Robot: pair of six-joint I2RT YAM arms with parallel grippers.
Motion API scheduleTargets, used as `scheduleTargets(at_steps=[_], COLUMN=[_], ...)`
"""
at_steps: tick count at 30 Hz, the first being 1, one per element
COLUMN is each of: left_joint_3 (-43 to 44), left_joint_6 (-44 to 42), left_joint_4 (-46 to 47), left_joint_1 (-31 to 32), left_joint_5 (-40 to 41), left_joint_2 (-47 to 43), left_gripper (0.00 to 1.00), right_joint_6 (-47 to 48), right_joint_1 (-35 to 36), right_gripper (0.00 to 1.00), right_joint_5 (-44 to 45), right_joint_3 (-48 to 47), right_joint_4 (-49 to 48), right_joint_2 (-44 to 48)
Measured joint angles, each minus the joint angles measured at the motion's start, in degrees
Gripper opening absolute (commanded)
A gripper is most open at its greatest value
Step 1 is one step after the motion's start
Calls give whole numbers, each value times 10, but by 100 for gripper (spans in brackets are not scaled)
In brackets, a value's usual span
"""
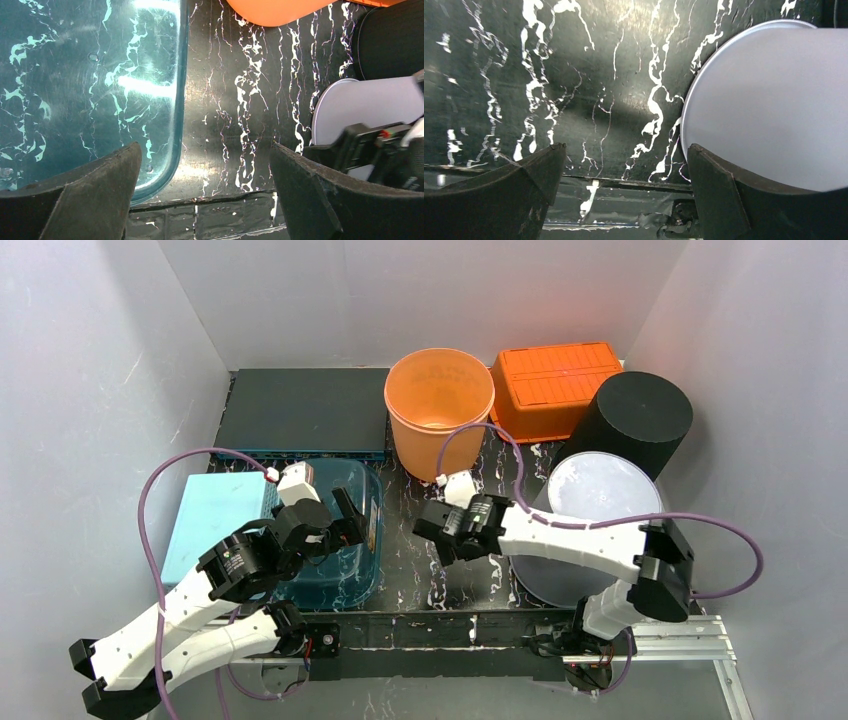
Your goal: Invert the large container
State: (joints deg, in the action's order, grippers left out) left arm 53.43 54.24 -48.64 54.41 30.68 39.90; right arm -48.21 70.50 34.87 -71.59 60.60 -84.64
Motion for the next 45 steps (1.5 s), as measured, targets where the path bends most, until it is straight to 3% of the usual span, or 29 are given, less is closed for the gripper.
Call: scheduleTargets(at_steps=[14,21,26,39,45], left_joint_3=[0,0,0,0,0], left_joint_6=[0,0,0,-1,-2], left_joint_4=[2,3,9,20,20], left_joint_1=[0,0,0,0,0], left_joint_5=[0,0,-3,-16,-16], left_joint_2=[7,9,10,25,20], left_gripper=[98,98,98,98,98], right_joint_6=[-122,-223,-232,-164,-189], right_joint_1=[-21,-55,-58,-59,-60], right_gripper=[99,99,99,99,99], right_joint_5=[37,79,94,67,77], right_joint_3=[139,196,201,188,202], right_joint_4=[19,68,80,44,84], right_joint_2=[-19,135,215,107,131])
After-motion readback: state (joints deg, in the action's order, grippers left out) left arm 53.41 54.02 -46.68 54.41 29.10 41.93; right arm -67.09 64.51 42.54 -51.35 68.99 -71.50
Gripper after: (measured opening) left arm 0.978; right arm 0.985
